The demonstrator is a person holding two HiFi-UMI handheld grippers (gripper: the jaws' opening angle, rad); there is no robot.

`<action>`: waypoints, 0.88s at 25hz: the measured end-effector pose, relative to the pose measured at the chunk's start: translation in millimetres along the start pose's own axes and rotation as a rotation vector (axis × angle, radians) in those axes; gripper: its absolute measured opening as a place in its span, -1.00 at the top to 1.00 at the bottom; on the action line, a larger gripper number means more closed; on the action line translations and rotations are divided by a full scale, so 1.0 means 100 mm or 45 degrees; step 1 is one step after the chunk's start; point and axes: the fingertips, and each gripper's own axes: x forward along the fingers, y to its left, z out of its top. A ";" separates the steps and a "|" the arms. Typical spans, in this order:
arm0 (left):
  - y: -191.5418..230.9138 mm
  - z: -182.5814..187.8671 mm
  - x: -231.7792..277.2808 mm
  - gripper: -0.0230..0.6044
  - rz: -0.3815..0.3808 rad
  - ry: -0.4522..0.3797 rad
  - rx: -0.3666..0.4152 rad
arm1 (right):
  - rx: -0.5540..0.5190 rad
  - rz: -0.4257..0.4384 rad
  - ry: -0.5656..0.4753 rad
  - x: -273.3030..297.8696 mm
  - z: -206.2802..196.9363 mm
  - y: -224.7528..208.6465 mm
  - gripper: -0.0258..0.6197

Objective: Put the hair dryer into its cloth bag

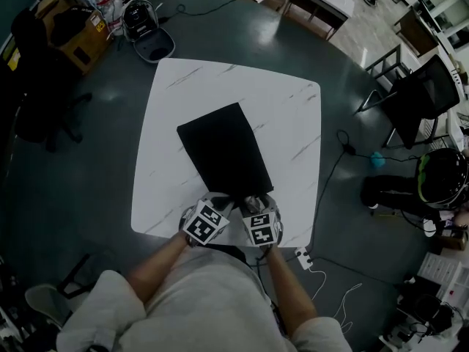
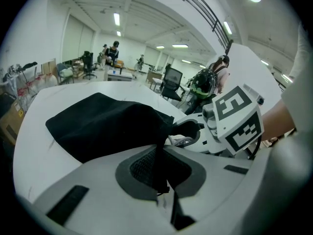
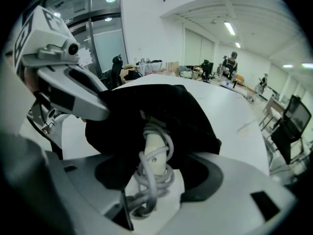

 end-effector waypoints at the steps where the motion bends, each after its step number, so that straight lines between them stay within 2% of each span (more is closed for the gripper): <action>1: 0.00 -0.01 0.00 0.88 -0.001 0.006 0.002 | 0.002 0.001 -0.003 -0.03 -0.02 0.00 0.10; 7: -0.04 0.00 0.01 0.88 -0.004 0.009 0.009 | 0.004 0.028 0.031 0.01 -0.09 0.05 0.10; 12: -0.03 0.03 0.02 0.88 -0.004 0.007 0.026 | 0.090 0.041 0.056 0.00 -0.08 0.02 0.15; 22: 0.01 0.06 -0.09 0.88 0.009 -0.018 0.026 | 0.191 0.052 -0.043 -0.02 0.36 0.03 0.21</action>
